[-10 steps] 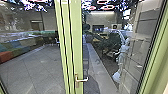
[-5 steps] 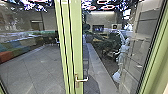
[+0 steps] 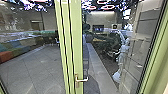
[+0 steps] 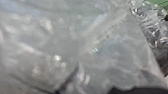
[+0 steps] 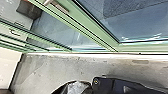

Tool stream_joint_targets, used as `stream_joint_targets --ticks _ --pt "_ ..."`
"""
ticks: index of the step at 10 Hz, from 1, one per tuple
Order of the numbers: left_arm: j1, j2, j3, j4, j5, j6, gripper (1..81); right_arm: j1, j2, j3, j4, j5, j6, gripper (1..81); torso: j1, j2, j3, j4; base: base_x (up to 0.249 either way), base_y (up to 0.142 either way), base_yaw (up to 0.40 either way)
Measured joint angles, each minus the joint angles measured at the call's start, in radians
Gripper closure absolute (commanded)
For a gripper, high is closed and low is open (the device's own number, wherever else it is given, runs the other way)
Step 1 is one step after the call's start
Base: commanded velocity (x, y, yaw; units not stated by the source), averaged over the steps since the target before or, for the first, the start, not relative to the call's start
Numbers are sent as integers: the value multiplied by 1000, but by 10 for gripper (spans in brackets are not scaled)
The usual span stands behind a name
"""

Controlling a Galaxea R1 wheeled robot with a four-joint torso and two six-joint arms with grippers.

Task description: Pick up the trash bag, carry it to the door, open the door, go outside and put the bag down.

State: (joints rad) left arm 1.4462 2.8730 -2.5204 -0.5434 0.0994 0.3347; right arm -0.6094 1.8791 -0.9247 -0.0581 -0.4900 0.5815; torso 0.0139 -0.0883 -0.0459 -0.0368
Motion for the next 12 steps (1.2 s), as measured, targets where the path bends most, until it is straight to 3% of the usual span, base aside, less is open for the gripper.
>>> stream_joint_targets --ticks 2,5,9,12 --pt "0 0 0 0 -2 0 811 121 0 1 3 -87 104 10 0 0 0 0 0 0 0" --pt "0 -7 18 0 -4 1 811 261 59 -24 6 -154 269 10 0 0 0 0 0 0 0" --pt "1 -92 175 -3 -19 1 811 318 230 -162 9 -174 392 10 0 0 0 0 0 0 0" --pt "28 -157 184 -25 -35 -1 811 321 361 -295 9 -173 441 10 1 0 0 0 0 0 0"
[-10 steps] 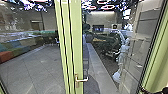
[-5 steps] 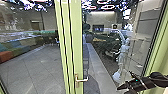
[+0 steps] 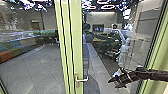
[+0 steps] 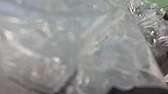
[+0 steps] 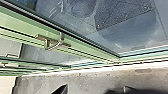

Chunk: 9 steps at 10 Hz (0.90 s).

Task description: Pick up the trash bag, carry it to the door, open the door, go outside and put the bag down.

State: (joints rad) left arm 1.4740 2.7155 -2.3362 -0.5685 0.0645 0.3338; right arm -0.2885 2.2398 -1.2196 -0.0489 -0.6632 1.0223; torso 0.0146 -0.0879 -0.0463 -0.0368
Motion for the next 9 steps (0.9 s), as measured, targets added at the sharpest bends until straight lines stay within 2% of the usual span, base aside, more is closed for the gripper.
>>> stream_joint_targets --ticks 3,6,9 --pt "-2 21 14 -8 6 0 811 5 122 -147 0 -1 27 10 0 0 0 0 0 0 0" --pt "-2 16 12 -8 4 0 811 21 281 -249 5 1 79 10 1 0 0 0 0 0 0" --pt "-2 29 9 -9 2 0 811 23 384 -392 11 -4 102 10 2 1 -1 0 0 0 0"
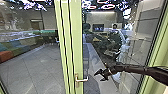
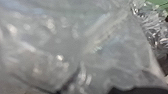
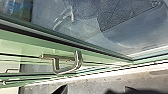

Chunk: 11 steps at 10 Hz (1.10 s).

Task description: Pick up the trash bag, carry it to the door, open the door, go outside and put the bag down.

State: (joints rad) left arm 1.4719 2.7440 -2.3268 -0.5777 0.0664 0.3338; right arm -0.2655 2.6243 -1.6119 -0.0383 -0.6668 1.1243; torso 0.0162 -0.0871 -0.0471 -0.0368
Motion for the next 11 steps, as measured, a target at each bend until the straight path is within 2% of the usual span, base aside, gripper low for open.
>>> stream_joint_targets --ticks 5,7,8,10,11 --pt "0 4 -4 0 -1 0 811 6 169 -183 2 -9 5 10 0 0 0 0 0 0 0" --pt "-1 8 -8 0 -1 -2 811 1 182 -193 1 -9 7 10 0 1 0 5 0 0 0" --pt "-3 17 -17 0 -3 -2 811 -9 168 -200 0 -9 7 10 0 1 0 22 0 0 0" --pt "1 20 -20 0 -3 -2 811 -23 179 -211 -3 -8 6 10 0 1 -1 71 0 0 0" --pt "4 18 -22 0 -3 -2 811 -21 203 -216 -3 -2 6 10 0 1 -1 82 0 0 0"
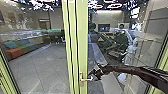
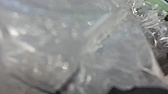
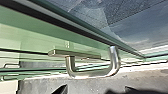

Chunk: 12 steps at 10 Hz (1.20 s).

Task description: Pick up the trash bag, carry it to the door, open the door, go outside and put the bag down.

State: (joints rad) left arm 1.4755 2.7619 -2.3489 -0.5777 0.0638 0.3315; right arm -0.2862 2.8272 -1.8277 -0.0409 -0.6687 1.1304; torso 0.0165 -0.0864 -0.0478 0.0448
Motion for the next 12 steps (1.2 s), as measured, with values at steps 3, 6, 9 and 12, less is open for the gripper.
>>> stream_joint_targets --ticks 3,6,9,12 --pt "-4 0 -2 -1 -1 0 811 1 24 -98 2 3 0 10 0 0 0 0 0 0 0" --pt "-4 0 -2 -2 -1 0 811 -11 88 -184 4 -6 0 10 0 0 0 0 0 0 0" --pt "-4 0 -2 -4 -1 -1 811 -11 115 -267 22 -9 4 10 0 0 0 0 0 0 0" --pt "-4 0 -2 -6 -1 -1 811 -11 163 -340 54 -18 3 10 0 0 0 0 0 0 0"
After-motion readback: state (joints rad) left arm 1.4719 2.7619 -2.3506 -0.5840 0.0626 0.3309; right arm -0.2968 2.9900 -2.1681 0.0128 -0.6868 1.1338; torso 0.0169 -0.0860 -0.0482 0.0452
